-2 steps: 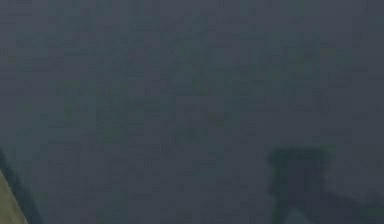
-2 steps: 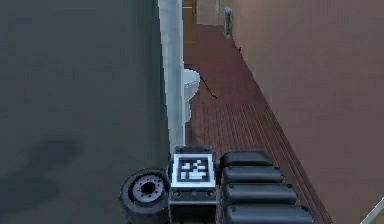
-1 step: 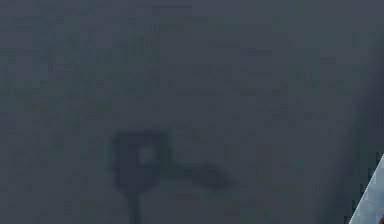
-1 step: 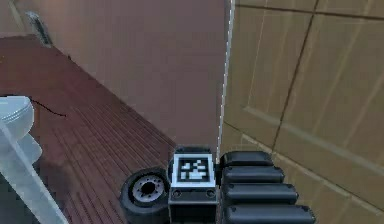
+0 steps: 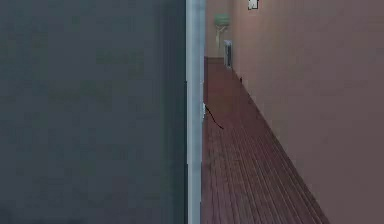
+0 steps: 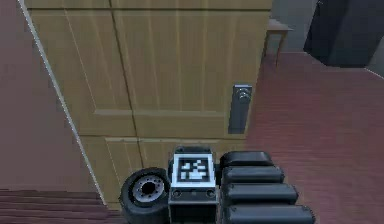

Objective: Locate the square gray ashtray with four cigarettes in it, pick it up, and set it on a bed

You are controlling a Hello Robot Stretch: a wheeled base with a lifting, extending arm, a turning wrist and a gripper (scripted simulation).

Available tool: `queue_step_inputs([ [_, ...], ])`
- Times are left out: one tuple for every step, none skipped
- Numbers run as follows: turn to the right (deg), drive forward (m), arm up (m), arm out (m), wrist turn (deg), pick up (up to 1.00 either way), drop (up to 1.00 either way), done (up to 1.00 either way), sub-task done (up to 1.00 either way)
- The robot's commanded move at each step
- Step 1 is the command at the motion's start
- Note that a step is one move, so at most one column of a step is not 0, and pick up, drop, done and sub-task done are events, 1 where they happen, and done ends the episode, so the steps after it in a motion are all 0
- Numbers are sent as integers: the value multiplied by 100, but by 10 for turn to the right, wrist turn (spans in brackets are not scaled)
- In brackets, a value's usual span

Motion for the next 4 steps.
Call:
queue_step_inputs([
  [450, 0, 0, 0, 0, 0, 0, 0, 0],
  [0, 60, 0, 0, 0, 0, 0, 0, 0],
  [-330, 0, 0, 0, 0, 0, 0, 0, 0],
  [0, 30, 0, 0, 0, 0, 0, 0, 0],
])
